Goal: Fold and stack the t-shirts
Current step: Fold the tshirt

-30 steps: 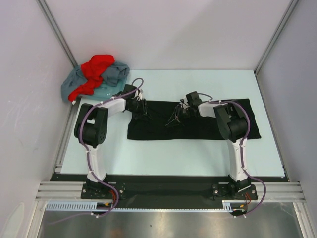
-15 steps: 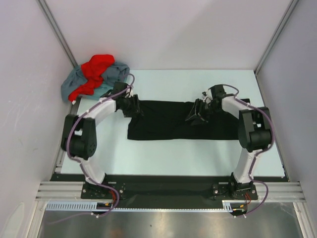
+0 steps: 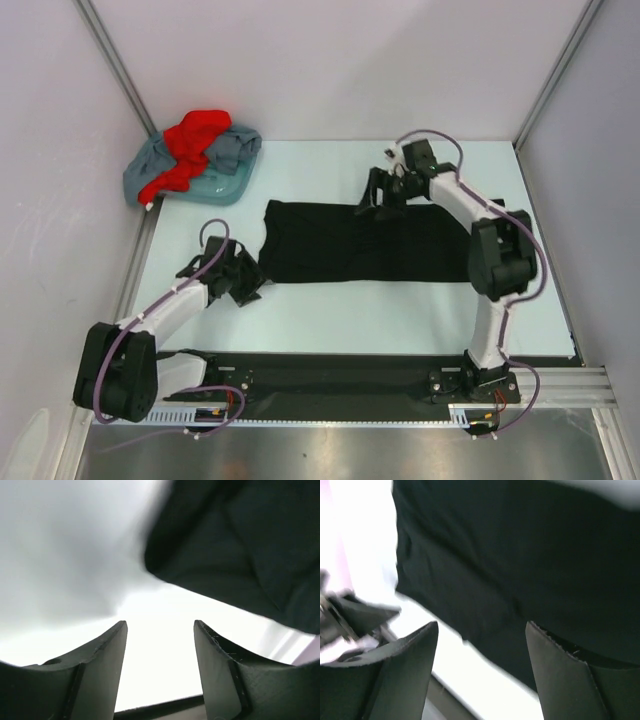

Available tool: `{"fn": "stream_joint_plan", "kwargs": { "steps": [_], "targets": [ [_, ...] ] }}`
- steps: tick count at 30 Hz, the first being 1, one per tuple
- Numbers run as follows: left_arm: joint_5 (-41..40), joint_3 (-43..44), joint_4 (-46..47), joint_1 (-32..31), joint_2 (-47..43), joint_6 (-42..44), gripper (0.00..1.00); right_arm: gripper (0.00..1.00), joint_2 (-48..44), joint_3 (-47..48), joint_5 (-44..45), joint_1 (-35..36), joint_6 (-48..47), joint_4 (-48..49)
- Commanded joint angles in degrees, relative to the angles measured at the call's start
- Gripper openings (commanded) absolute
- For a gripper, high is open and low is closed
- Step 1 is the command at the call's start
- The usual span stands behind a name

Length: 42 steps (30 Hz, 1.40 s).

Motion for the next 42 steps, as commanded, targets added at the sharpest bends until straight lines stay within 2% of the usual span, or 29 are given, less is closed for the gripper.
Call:
{"fn": "stream_joint_plan", "kwargs": {
  "steps": [1, 4, 5, 6, 9, 11, 16, 22, 28, 31, 40, 42],
  "targets": [
    [-3.98, -2.17, 7.61, -0.08, -3.15, -9.25, 0.61, 0.77, 9.03, 12.39, 4.23, 2.29, -2.87, 5.25],
    [-6.28, -2.52, 9.54, 0.01, -2.18, -9.25, 0.61, 0.76, 18.96, 26.28, 3.36, 2.9, -4.01, 3.14],
    [-6.98, -2.52, 10.42, 0.01, -1.57, -9.43, 0.61, 0.76, 21.25, 33.97, 3.27, 2.99, -4.63, 0.78],
    [-7.07, -2.52, 11.65, 0.09, -0.95, -10.21, 0.61, 0.76, 25.97, 37.18, 3.44, 3.17, -5.59, -0.29],
    [-6.29, -1.65, 13.59, 0.09, 3.17, -11.36, 0.6, 0.71, 32.33, 49.55, 2.48, 3.7, -9.81, -4.59],
    [-5.24, -0.95, 14.03, 0.18, 6.95, -12.33, 0.59, 0.69, 36.91, 53.63, 2.56, 3.96, -12.61, -6.88],
    [-4.35, -2.08, 16.93, 0.18, 10.83, -14.61, 0.58, 0.74, 37.71, 49.96, 3.09, 3.96, -15.62, -1.71],
    [-6.1, -2.17, 16.41, 0.53, 11.97, -14.97, 0.58, 0.7, 42.19, 51.98, -0.16, 5.63, -16.15, -4.25],
    [-8.13, -1.91, 13.77, 2.11, 13.37, -14.79, 0.53, 0.56, 43.6, 50.48, -0.6, 7.56, -17.64, -5.31],
    [-8.39, -0.33, 13.15, 2.73, 15.48, -13.91, 0.49, 0.45, 44.04, 50.48, -0.86, 7.74, -17.73, -5.83],
    [-9.53, 2.57, 11.93, 2.99, 18.39, -11.63, 0.31, 0.33, 44.21, 48.37, -4.64, 8.71, -18.79, -6.45],
    [-10.06, 2.84, 11.75, 2.99, 18.21, -10.76, 0.23, 0.21, 44.65, 48.9, -1.32, 9.4, -18.35, -6.97]
  ]
}}
